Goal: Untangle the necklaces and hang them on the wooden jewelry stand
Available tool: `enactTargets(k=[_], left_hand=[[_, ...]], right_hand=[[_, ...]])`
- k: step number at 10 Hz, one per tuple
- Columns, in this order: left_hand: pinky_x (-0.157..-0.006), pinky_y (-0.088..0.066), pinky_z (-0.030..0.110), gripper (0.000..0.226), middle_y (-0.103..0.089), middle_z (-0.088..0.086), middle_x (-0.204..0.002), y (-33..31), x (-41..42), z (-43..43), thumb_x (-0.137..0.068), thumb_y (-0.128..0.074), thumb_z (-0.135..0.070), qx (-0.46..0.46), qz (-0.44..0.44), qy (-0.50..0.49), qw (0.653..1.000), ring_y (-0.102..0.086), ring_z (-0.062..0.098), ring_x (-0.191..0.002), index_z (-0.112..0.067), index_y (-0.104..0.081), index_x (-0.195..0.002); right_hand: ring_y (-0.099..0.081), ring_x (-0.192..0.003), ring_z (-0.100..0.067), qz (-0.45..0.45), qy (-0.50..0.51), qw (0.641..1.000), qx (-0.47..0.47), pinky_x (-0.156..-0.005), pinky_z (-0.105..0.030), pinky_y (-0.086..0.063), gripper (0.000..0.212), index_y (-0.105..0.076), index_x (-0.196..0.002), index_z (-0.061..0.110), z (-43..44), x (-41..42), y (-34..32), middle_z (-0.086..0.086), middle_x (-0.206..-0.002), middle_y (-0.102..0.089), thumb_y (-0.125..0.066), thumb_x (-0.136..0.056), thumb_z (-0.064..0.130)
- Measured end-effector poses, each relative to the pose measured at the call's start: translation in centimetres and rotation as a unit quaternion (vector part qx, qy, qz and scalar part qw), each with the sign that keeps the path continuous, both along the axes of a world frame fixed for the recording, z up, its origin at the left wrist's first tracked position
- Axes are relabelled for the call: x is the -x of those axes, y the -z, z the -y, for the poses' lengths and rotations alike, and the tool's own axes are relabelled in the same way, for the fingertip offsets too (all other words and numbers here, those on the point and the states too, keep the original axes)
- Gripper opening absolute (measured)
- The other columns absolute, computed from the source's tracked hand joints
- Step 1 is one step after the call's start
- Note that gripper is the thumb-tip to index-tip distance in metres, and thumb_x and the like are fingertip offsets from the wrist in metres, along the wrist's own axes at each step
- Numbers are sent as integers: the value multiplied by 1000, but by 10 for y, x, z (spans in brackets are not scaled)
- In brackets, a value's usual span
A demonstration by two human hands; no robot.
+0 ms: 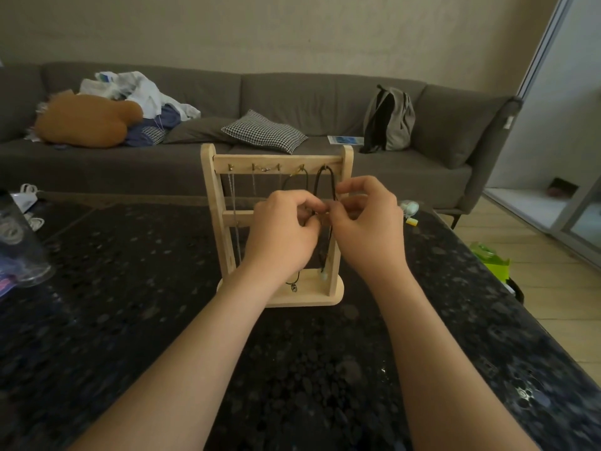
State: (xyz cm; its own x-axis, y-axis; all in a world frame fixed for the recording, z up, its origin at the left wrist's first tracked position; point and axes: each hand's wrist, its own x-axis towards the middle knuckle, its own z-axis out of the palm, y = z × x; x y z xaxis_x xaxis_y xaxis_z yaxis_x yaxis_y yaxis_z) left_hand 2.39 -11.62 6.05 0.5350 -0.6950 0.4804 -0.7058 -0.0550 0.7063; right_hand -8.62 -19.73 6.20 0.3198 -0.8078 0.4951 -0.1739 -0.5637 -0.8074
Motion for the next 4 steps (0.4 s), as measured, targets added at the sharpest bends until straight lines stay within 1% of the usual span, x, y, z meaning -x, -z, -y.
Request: enactTargets(k=[1, 2, 3, 4], left_hand=[[-87, -66, 38, 25, -79, -10, -104, 5, -2, 0, -102, -71, -11, -6, -12, 11, 1000, -74, 5, -94, -29, -82, -115], [-81, -68, 40, 26, -80, -11, -97, 5, -1, -4, -103, -69, -11, -7, -13, 11, 1000, -75, 5, -86, -31, -81, -114], [-78, -68, 38, 24, -79, -14, -90, 4, 0, -8, -102, -70, -15, -2, -8, 9, 1000, -75, 2, -81, -32, -82, -112], [-78, -67, 33, 18, -79, -15, -87, 2, 2, -20, -101, -71, -20, 10, 9, -6, 1000, -76, 1, -80, -32, -81, -109]], right_hand=[[-72, -79, 1, -15, 12, 1000, -3, -69, -15, -59, 20, -64, -114, 29, 0, 1, 0, 12, -88, -73, -70, -100, 15], [-70, -77, 0, -18, 28, 999, -8, -68, -13, -59, 17, -69, -114, 25, 0, 3, 0, 13, -87, -71, -68, -101, 15], [-69, -74, 3, -14, 37, 999, -14, -61, -4, -52, 14, -71, -110, 23, 0, 3, 2, 13, -84, -70, -68, -100, 14], [-67, -77, 12, -19, 39, 999, -13, -60, -5, -52, 12, -72, -107, 23, -4, 5, 4, 11, -81, -70, -68, -100, 14]])
